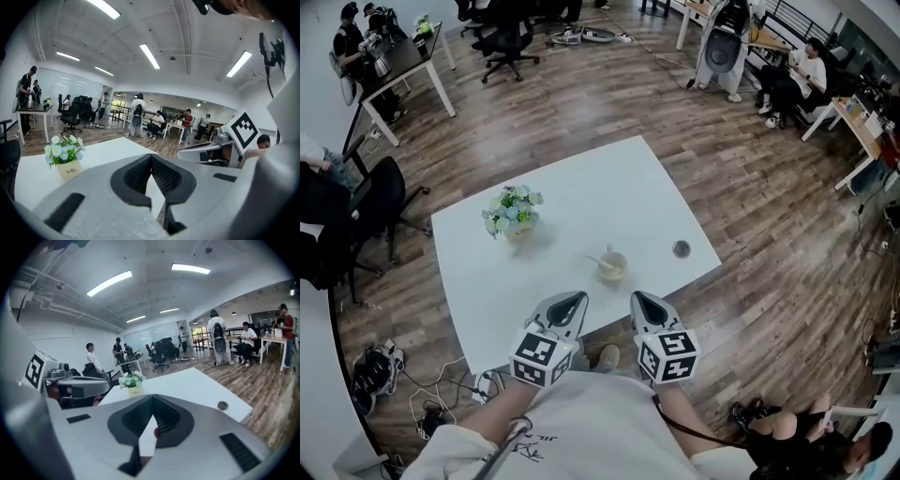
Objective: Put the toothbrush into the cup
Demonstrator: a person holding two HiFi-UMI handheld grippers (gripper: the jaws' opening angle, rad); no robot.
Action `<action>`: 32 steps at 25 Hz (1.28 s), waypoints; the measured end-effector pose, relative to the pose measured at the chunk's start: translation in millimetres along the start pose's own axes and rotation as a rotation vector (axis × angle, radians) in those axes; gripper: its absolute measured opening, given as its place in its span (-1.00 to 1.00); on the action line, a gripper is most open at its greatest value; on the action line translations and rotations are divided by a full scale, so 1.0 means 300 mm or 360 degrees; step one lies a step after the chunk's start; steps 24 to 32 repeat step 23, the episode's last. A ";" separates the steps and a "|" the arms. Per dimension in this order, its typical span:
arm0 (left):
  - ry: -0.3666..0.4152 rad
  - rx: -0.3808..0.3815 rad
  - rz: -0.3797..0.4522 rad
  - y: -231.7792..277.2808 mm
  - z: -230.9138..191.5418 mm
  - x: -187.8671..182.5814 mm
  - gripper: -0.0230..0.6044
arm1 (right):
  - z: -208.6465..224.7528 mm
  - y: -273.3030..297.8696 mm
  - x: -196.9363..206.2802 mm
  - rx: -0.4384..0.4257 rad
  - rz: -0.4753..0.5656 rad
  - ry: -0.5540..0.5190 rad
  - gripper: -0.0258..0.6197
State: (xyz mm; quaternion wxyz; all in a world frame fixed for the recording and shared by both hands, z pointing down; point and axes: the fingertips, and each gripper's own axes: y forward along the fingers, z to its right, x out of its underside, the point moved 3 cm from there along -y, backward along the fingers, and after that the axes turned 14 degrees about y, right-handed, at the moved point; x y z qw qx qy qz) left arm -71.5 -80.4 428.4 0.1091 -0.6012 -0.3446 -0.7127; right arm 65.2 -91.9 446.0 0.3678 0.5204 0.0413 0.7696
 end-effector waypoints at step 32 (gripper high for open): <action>-0.0017 -0.0017 0.0020 -0.029 0.008 0.002 -0.88 | -0.041 -0.018 0.026 -0.0032 -0.0024 -0.0076 -0.86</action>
